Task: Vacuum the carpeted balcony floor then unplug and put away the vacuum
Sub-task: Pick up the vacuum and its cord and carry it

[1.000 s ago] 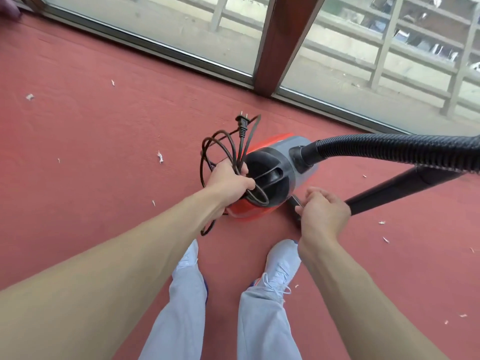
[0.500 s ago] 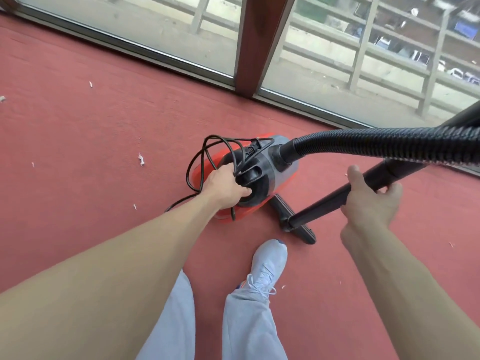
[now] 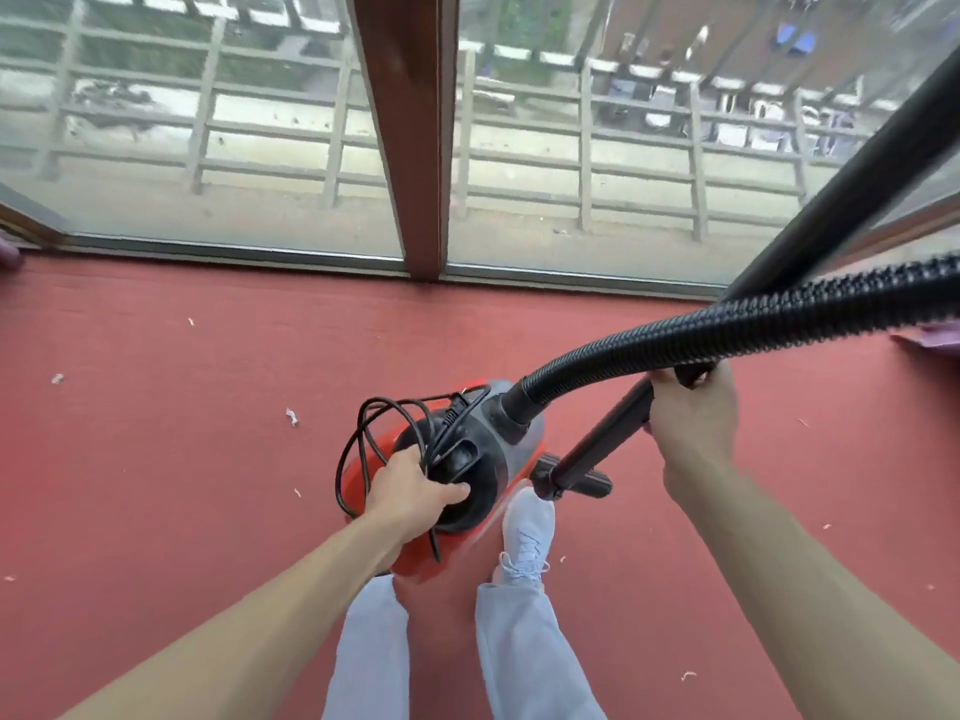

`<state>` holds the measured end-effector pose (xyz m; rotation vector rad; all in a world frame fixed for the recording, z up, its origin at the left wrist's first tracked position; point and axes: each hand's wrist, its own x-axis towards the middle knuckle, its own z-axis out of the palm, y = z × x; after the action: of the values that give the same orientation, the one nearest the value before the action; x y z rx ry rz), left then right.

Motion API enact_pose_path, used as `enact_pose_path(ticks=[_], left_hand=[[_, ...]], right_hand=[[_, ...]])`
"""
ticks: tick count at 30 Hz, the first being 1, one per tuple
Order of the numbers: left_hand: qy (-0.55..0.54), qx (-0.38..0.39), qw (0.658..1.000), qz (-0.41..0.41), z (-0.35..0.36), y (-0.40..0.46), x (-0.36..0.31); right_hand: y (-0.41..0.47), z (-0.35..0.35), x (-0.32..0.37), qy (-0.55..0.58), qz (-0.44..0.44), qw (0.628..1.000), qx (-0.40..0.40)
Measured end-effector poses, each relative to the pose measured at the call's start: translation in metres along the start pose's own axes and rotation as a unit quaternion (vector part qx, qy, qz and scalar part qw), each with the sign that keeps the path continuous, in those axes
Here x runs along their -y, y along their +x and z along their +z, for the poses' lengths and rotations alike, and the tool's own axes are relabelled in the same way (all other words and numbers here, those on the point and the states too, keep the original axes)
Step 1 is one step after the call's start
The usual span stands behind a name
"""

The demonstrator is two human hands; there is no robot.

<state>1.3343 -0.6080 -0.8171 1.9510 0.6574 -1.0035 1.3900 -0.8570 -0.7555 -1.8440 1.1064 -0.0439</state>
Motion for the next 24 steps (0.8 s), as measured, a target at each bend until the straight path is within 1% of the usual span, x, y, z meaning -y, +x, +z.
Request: enact_pose_path(ticks=[4, 9, 14, 19, 24], left_hand=[[0.027, 0.013, 1.000, 0.008, -0.026, -0.077, -0.031], [0.085, 0.017, 0.995, 0.056, -0.053, -0.173, -0.081], [0.121, 0.025, 0.988, 0.091, -0.058, -0.263, -0.109], [0.190, 0.048, 0.971, 0.133, -0.033, -0.331, -0.113], [0.215, 0.079, 0.954, 0.192, 0.022, -0.402, -0.107]], right_hand=[[-0.054, -0.065, 0.038, -0.002, 0.020, 0.999, -0.036], [-0.122, -0.146, 0.087, 0.040, 0.049, 0.995, -0.072], [-0.192, -0.224, 0.115, 0.079, 0.073, 0.989, -0.105], [-0.256, -0.302, 0.084, 0.099, 0.084, 0.981, -0.147], [-0.307, -0.392, 0.031, 0.135, 0.089, 0.965, -0.206]])
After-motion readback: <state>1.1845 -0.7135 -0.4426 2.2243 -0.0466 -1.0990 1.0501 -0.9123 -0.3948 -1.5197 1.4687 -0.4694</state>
